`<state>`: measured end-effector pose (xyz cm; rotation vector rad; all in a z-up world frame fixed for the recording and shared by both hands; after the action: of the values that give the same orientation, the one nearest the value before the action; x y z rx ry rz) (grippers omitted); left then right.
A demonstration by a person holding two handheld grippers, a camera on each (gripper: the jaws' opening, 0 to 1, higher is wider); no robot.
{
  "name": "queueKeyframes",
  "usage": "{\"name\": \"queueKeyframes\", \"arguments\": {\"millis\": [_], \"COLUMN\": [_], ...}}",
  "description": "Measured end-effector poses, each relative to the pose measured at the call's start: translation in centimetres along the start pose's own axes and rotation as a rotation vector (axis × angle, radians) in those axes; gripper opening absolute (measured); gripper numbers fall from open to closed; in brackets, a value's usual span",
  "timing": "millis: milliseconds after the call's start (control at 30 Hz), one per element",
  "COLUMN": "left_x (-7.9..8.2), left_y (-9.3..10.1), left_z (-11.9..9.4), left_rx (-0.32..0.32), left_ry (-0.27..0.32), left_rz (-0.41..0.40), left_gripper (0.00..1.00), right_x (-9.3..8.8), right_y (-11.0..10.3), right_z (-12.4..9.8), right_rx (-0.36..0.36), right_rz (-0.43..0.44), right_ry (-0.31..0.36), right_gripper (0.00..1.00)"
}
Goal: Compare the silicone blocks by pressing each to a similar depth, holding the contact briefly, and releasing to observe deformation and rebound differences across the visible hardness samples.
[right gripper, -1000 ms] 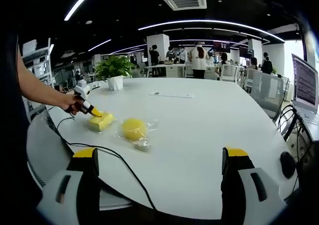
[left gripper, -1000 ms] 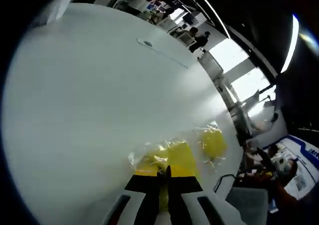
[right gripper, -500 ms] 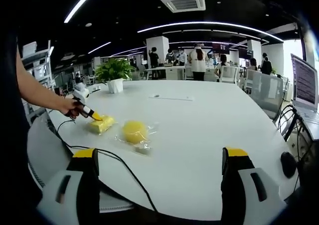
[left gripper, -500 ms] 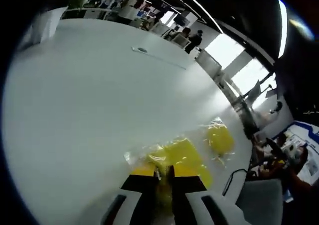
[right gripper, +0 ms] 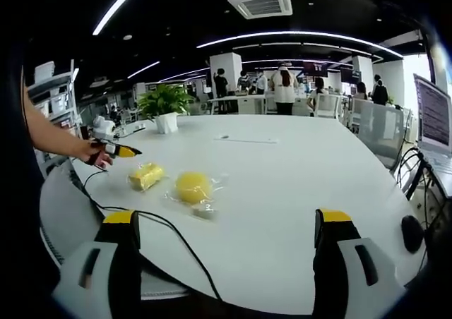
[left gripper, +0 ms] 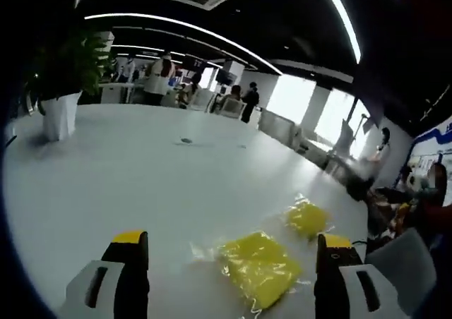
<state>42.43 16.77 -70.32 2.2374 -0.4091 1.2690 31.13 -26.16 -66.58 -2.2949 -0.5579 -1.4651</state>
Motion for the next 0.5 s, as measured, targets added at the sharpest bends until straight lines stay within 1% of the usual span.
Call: {"name": "queueKeyframes", "arguments": {"millis": [67, 133, 167, 233, 300, 433, 500], "left_x": [0.4, 0.8, 0.9, 0.5, 0.2, -1.1, -1.8], "left_y": [0.3, 0.3, 0.4, 0.7, 1.0, 1.6, 1.9], "left_z": [-1.1, -2.8, -3.7, -4.9, -6.4, -9.2, -10.1], "left_rx": [-0.011, 0.01, 0.013, 0.017, 0.033, 0.059, 0.067], "left_ry": [0.007, 0.026, 0.031, 0.017, 0.021, 0.022, 0.015], "left_rz": [0.041, 0.111, 0.133, 0.144, 0.175, 0.157, 0.146], "left_gripper": [1.0, 1.0, 1.0, 1.0, 1.0, 1.0, 1.0], "right_x": [0.1, 0.2, 0.3, 0.3, 0.3, 0.4, 0.8], "right_y": [0.2, 0.4, 0.5, 0.7, 0.7, 1.0, 0.9], "right_z": [0.1, 0.4, 0.5, 0.8, 1.1, 1.6, 1.7], "right_rx": [0.006, 0.012, 0.015, 0.028, 0.035, 0.05, 0.061], "right_rz": [-0.007, -0.01, -0.014, -0.019, -0.033, -0.023, -0.012], "right_ry": [0.0, 0.0, -0.002, -0.015, -0.022, -0.03, -0.023], "right_gripper": [0.97, 0.97, 0.97, 0.97, 0.97, 0.97, 0.97]}}
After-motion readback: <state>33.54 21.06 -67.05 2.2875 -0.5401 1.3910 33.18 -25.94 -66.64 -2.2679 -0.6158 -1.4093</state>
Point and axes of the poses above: the point that each gripper's makers call its tool centre point, and the gripper's own axes: z roughly forward along the fingers, y roughly to its right, x roughly out of its top, the point moved 3 cm from there along -z, roughly backward along the fingers, and after that the axes turned 3 degrees about -y, right-handed, at the moved point
